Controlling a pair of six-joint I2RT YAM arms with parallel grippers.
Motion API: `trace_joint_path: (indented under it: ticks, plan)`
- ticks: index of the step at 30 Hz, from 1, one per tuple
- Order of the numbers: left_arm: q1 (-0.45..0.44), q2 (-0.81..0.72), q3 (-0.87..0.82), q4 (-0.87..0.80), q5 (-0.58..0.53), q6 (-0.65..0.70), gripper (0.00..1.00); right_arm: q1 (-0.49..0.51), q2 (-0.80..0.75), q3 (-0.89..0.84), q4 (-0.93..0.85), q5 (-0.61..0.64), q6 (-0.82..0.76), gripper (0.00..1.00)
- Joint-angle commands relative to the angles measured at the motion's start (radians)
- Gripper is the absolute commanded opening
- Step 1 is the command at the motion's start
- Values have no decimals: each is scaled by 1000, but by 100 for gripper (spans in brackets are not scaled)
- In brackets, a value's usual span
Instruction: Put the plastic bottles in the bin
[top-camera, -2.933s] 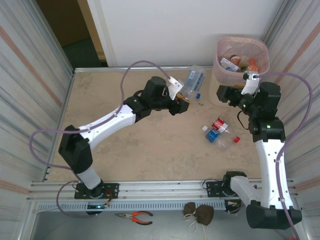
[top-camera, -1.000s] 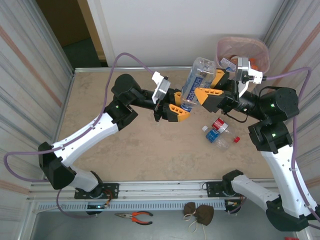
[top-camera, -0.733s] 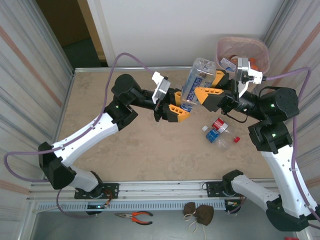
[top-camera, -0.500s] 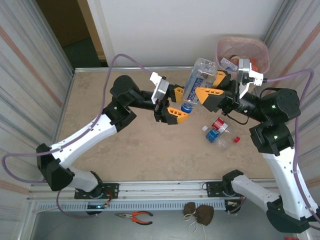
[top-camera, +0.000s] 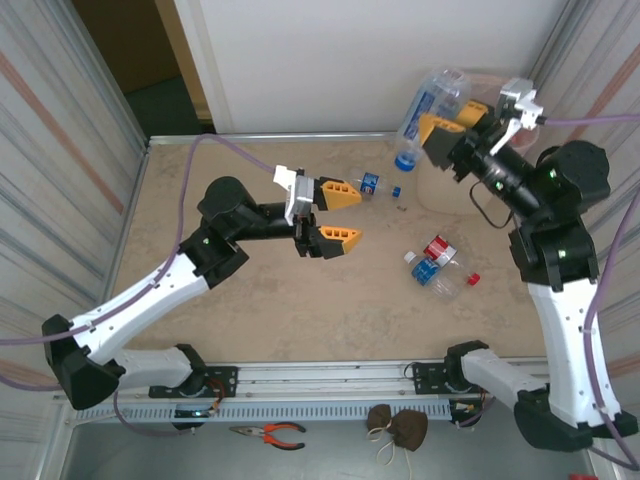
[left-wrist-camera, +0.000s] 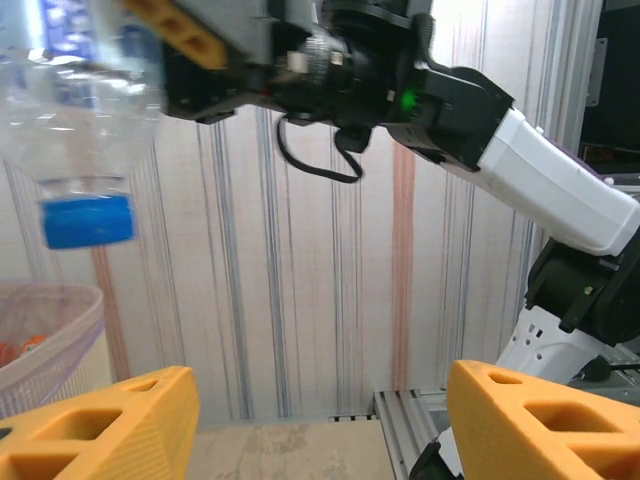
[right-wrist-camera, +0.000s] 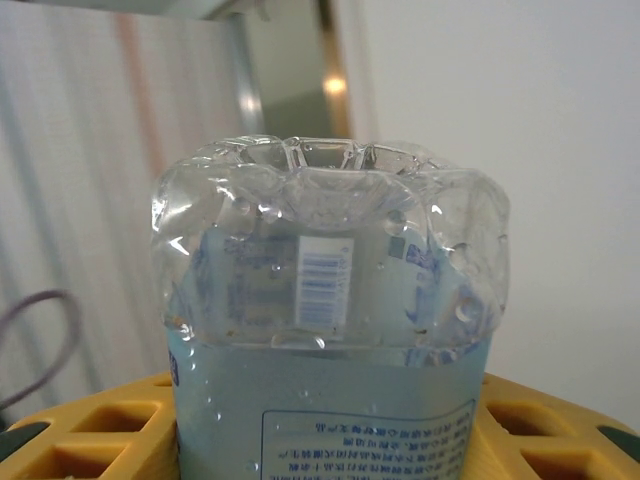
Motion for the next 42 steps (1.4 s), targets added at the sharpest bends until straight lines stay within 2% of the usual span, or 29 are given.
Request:
trace_joint_path:
  ticks: [1,3,8,12,15,17,21,26,35,42]
  plan:
    - [6,-47,-22,-10,-46,40,67,-137,79,33,-35,54,78,48]
    - [8,-58,-32,-25,-57,50,67,-214,132,46,-32,73,129,47]
    - [17,-71,-49,-39,-69,54,67,-333,269,67,-18,202,291,44]
    - [23,-71,-51,-49,-72,59,67,-380,363,50,55,272,453,34]
    - [27,-72,-48,-55,-77,63,67,-398,434,43,92,339,596,35]
    - [29,-74,-49,-61,-81,67,67,-402,481,51,106,394,694,34]
    - [31,-86,-52,-86,-92,78,67,-381,620,242,-139,546,847,36]
    - [42,-92,-59,-104,-102,83,67,-350,781,455,-308,664,993,38]
    - [61,-93,-69,-115,-121,93,67,-332,1043,736,-451,710,1170,44]
    - [79,-96,-68,-132,-126,96,67,-328,1173,818,-470,718,1230,48]
